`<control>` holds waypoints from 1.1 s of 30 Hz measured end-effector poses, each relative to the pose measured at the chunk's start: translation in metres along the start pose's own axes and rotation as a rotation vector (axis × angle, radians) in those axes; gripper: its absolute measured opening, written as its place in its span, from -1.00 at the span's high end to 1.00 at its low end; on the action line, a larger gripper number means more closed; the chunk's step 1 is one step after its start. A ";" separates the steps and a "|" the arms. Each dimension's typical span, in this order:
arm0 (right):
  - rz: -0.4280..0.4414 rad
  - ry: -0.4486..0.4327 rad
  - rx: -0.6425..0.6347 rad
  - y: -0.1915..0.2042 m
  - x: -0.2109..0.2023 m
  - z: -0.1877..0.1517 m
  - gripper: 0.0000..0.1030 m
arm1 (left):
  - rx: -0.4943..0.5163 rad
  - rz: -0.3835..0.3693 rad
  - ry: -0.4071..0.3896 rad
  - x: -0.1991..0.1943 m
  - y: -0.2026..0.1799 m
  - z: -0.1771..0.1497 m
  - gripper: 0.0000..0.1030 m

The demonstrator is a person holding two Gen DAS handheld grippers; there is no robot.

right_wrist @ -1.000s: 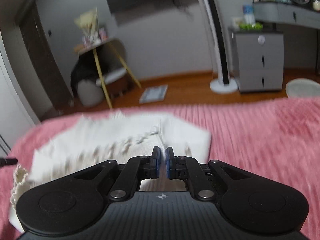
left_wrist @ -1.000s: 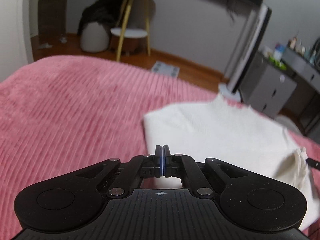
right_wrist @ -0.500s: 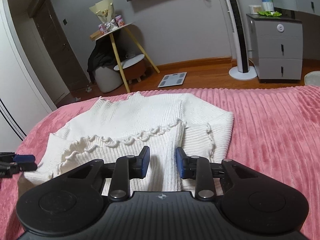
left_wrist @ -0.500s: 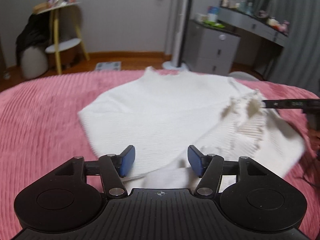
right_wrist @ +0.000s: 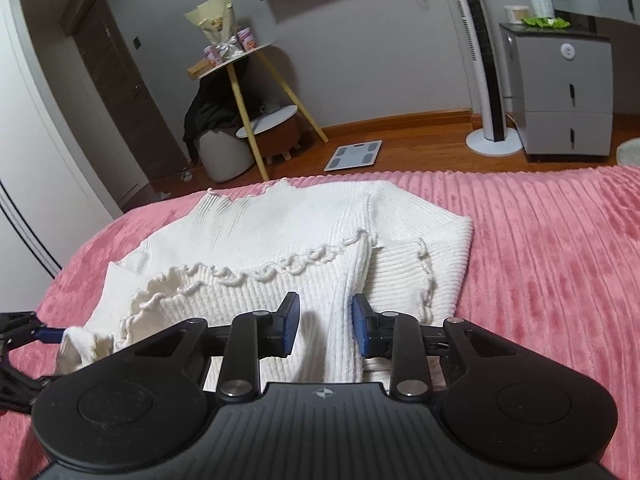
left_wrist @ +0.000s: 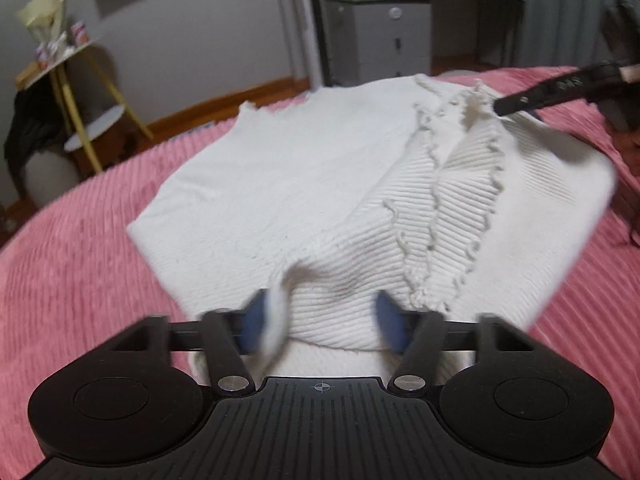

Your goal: Fold small clothes

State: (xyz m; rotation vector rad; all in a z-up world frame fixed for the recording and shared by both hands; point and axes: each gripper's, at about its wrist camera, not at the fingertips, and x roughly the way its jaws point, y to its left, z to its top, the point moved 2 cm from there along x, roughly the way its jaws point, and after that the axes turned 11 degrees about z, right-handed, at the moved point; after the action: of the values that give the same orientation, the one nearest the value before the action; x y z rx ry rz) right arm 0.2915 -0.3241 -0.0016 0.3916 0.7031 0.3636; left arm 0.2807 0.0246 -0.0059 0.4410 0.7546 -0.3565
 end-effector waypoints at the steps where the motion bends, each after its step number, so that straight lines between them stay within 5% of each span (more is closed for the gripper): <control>1: 0.002 0.003 -0.005 0.001 0.001 0.001 0.47 | -0.018 0.006 -0.008 0.001 0.002 0.002 0.28; 2: 0.003 0.006 -0.011 0.001 0.002 0.001 0.47 | -0.038 0.002 -0.017 0.002 0.003 0.004 0.62; 6: -0.013 0.033 -0.061 0.008 0.008 0.004 0.69 | -0.127 0.008 -0.050 0.000 0.014 0.014 0.75; 7: -0.023 0.039 -0.078 0.010 0.010 0.004 0.86 | -0.150 0.024 -0.063 -0.002 0.017 0.015 0.75; 15: -0.130 -0.077 -0.108 0.014 -0.006 0.014 0.90 | -0.489 0.117 -0.120 -0.023 0.075 0.035 0.78; 23: -0.236 -0.178 -0.130 0.015 -0.013 0.038 0.90 | -0.549 0.146 -0.128 -0.016 0.095 0.049 0.78; 33: -0.316 -0.202 -0.168 0.011 -0.001 0.049 0.90 | -0.646 0.121 -0.102 0.010 0.114 0.058 0.78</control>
State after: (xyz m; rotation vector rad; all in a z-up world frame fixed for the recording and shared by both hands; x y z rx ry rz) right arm 0.3222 -0.3266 0.0384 0.1503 0.5217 0.0804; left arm 0.3736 0.0911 0.0531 -0.1400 0.6960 -0.0098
